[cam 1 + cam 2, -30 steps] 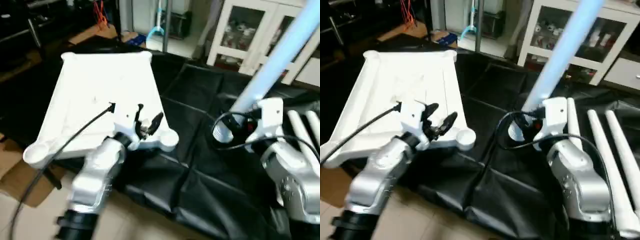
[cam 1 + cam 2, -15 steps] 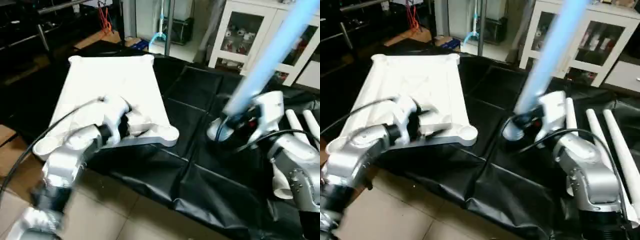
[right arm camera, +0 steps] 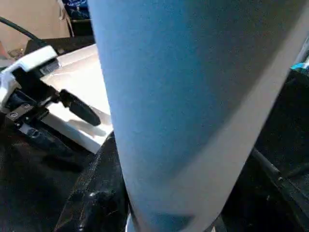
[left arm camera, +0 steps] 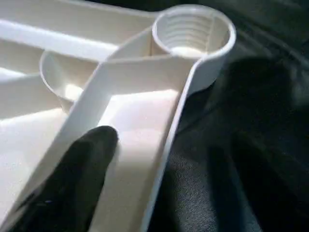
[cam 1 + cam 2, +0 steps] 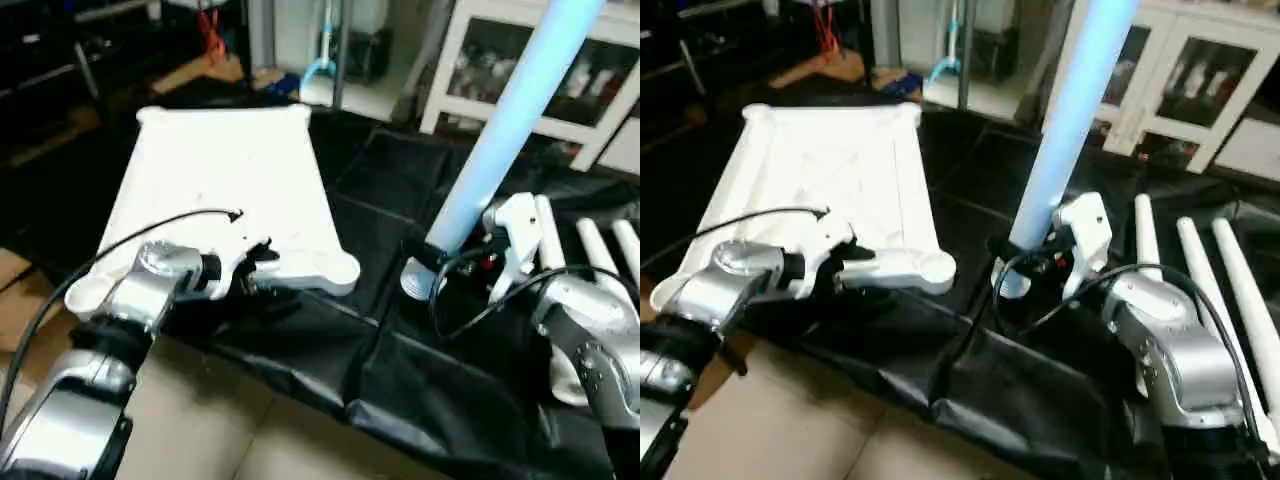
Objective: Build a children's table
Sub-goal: Insert table leg to table base
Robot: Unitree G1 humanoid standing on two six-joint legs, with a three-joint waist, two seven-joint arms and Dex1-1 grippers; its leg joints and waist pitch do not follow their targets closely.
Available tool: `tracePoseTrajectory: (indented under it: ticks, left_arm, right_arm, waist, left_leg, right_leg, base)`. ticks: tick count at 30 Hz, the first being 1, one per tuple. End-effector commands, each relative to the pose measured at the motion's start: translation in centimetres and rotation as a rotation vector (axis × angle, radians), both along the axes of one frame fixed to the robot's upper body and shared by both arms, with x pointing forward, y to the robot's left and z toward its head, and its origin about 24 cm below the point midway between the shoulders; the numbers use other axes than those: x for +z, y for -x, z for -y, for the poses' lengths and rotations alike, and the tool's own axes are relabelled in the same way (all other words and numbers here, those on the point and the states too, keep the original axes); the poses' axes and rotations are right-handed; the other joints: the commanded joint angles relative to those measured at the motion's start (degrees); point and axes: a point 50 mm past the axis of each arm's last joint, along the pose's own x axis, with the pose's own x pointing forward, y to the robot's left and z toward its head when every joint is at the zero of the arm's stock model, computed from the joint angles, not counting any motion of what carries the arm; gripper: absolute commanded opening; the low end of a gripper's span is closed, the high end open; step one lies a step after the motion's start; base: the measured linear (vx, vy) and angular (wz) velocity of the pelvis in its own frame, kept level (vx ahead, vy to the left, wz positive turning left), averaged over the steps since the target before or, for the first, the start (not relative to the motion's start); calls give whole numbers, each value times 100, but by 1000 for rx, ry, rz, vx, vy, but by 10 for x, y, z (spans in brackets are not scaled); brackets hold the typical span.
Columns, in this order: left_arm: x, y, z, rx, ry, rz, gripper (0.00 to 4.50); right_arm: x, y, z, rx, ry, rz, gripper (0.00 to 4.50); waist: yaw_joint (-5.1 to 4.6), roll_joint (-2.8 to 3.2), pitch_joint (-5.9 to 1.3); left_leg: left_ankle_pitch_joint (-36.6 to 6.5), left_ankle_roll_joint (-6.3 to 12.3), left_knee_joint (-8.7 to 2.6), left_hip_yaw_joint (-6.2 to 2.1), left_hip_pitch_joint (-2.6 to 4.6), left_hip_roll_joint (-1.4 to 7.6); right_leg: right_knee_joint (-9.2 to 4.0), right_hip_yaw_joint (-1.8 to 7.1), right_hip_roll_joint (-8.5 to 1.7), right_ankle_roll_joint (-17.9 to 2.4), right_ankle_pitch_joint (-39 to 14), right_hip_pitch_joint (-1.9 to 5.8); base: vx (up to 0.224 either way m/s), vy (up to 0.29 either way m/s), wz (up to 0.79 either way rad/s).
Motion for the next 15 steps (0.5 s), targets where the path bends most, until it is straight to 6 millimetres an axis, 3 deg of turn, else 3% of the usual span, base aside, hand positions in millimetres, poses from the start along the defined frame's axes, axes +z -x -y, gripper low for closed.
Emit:
tracePoseTrajectory:
  ticks: [1, 3, 13, 15]
  left_arm:
    - [5, -3, 1, -21, -21, 18, 408]
    - [6, -6, 0, -27, -31, 10, 373]
    - [15, -9, -15, -71, -55, -21, 319]
    - [13, -8, -18, -76, -69, -20, 290]
  right_arm:
    - [7, 2, 2, 1, 1, 21, 189]
    - [7, 3, 2, 0, 2, 22, 189]
    - [8, 2, 4, -4, 5, 24, 189]
    - [8, 2, 3, -3, 4, 23, 189]
  waist:
    - [25, 49, -374]
    - [23, 66, -374]
    - [40, 57, -369]
    - [41, 54, -365]
  left_leg:
    - [-17, 311, -458, -4, -63, 153]
    - [-31, 307, -459, -5, -57, 159]
    - [-8, 329, -463, -2, -59, 159]
    - [-25, 324, -469, -7, -57, 167]
  right_leg:
    - [-296, 291, -407, -1514, -253, 428]
    - [-290, 289, -404, -1543, -234, 423]
    - [-288, 290, -413, -1607, -166, 433]
    - [-290, 289, -419, -1591, -202, 432]
  base:
    - [0, 0, 0]
    - [0, 0, 0]
    - [0, 0, 0]
    - [0, 0, 0]
